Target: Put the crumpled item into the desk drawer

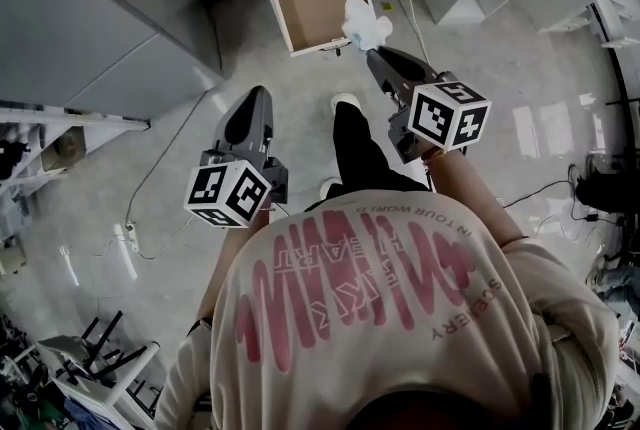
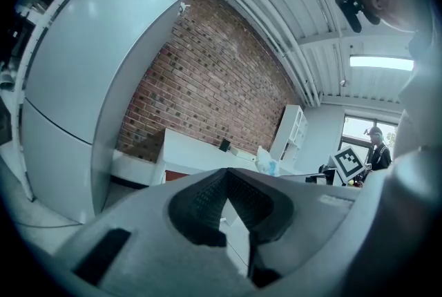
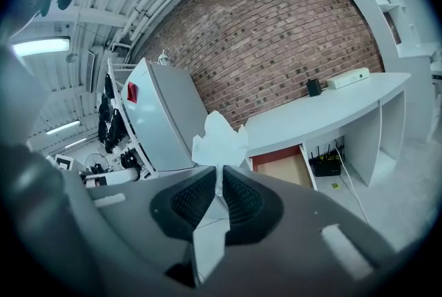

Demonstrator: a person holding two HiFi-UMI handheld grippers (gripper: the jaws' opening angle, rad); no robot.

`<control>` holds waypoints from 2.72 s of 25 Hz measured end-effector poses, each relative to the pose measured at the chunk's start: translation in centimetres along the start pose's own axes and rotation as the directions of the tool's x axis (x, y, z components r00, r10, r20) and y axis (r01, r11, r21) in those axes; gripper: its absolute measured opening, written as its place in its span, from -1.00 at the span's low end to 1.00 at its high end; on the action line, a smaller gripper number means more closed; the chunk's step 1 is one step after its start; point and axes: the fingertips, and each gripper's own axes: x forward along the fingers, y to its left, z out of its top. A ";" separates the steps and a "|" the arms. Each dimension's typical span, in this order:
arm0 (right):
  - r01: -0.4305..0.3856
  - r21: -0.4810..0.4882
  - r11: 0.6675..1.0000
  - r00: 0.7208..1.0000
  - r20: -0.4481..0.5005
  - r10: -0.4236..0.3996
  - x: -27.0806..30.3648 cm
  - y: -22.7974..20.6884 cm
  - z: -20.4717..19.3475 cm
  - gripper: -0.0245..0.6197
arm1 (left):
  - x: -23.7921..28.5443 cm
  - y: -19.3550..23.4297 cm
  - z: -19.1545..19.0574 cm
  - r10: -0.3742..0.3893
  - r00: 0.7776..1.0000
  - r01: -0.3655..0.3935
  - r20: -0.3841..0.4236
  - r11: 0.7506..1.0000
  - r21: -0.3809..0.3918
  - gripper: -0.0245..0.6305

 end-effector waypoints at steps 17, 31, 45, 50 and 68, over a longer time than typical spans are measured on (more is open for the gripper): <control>-0.133 0.006 0.991 0.991 -0.034 0.133 11.3 -6.4 9.6 -0.77 | 12.7 3.8 5.7 0.078 0.994 -0.080 0.071 0.997 0.018 -0.92; -0.249 -0.052 0.967 0.962 -0.126 0.241 19.6 -11.9 13.9 -0.77 | 22.5 6.5 7.4 0.150 0.981 -0.147 0.123 0.988 -0.037 -0.92; -0.266 0.001 0.964 0.902 -0.352 0.249 23.6 -16.1 5.8 -0.77 | 26.0 10.0 1.0 0.246 0.968 -0.250 -0.053 0.966 -0.066 -0.92; -0.235 0.030 0.972 0.875 -0.429 0.225 24.8 -18.0 2.3 -0.77 | 26.4 11.4 -2.9 0.273 0.951 -0.288 -0.146 0.953 -0.090 -0.92; -0.123 0.073 0.990 0.759 -0.635 0.141 29.6 -23.6 -7.5 -0.77 | 26.3 16.9 -11.3 0.310 0.877 -0.392 -0.368 0.904 -0.173 -0.91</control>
